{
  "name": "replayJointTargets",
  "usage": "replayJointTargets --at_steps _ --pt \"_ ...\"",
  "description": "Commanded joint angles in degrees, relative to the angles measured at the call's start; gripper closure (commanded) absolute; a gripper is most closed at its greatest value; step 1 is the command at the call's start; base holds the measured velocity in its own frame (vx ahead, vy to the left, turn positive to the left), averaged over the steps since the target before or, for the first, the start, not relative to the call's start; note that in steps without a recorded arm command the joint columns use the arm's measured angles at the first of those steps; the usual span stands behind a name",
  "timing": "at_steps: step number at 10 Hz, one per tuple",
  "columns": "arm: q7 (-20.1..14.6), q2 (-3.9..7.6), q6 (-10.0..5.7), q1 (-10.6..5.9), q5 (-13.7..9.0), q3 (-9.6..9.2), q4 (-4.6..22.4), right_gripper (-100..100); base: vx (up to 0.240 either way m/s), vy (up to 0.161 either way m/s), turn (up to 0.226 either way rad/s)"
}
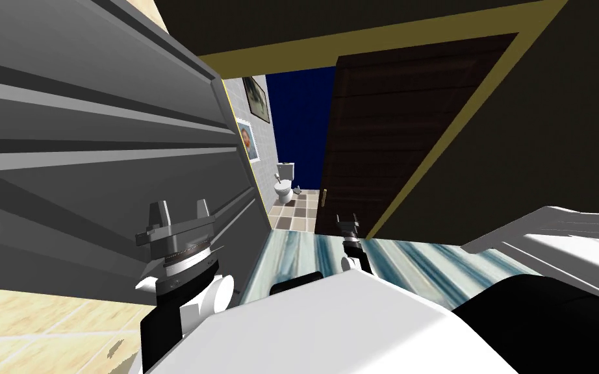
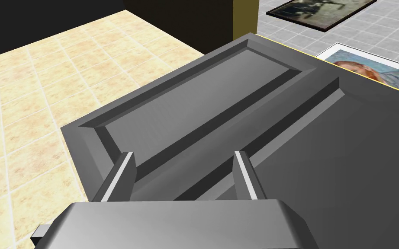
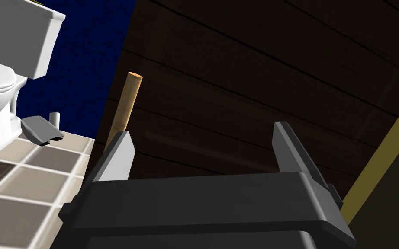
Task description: Pull the door open
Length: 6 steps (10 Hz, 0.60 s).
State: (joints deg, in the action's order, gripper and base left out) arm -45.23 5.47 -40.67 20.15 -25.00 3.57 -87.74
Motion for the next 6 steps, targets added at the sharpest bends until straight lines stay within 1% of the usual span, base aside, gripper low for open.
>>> replayJointTargets --at_steps 1,2,4,6 --pt "-2.0 0.02 -0.60 -0.16 -1.6 0.21 2.1 -100 0.091 -0.064 0.221" --pt "-3.0 0.02 -1.02 -0.40 -2.5 0.33 3.5 -100 0.088 -0.066 0.182" --pt "-5.2 0.00 -1.86 -0.87 -4.3 0.58 6.3 -100 0.076 -0.037 0.197" --pt "-7.2 -0.02 -2.68 -1.33 -6.1 0.82 9.1 -100 0.070 -0.070 0.209"
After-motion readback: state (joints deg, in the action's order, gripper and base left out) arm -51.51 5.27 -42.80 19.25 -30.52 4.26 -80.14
